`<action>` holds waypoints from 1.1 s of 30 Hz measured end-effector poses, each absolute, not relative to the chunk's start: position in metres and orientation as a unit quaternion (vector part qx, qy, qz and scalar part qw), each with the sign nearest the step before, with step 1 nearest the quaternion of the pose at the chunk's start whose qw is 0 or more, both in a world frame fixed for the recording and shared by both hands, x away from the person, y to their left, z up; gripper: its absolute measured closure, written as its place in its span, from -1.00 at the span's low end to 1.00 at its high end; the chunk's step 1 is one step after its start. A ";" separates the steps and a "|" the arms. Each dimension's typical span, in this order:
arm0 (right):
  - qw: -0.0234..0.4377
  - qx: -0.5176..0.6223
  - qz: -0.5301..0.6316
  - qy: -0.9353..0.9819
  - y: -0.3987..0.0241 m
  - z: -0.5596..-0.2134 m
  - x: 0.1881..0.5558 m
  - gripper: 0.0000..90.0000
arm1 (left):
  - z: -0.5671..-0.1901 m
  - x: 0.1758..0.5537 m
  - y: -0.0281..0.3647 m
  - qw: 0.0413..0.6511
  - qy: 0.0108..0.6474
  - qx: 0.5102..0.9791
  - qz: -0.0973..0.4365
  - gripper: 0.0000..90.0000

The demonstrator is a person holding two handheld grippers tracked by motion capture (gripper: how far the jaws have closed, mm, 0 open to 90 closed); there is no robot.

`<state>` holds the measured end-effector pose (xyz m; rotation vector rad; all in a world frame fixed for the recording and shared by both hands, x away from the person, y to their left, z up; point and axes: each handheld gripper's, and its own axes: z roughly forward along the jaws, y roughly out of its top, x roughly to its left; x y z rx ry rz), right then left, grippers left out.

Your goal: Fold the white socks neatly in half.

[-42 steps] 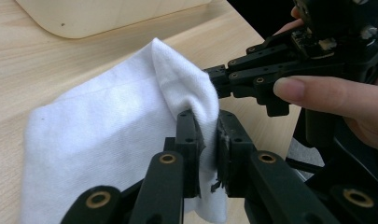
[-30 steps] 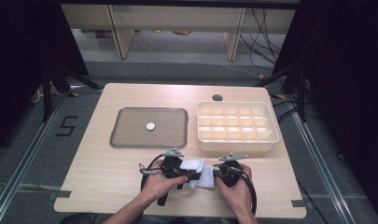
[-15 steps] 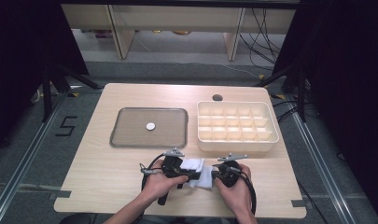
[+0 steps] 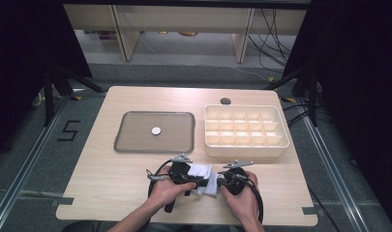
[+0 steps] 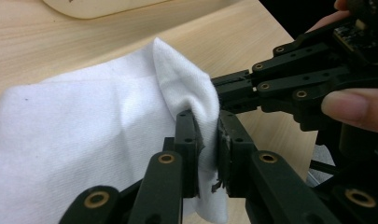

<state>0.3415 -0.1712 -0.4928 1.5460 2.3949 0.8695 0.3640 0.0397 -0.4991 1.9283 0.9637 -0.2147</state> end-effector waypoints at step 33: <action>0.089 0.520 0.357 0.771 -0.181 -0.466 0.339 0.67 | -0.493 0.343 0.044 0.463 0.318 0.826 -0.043 0.17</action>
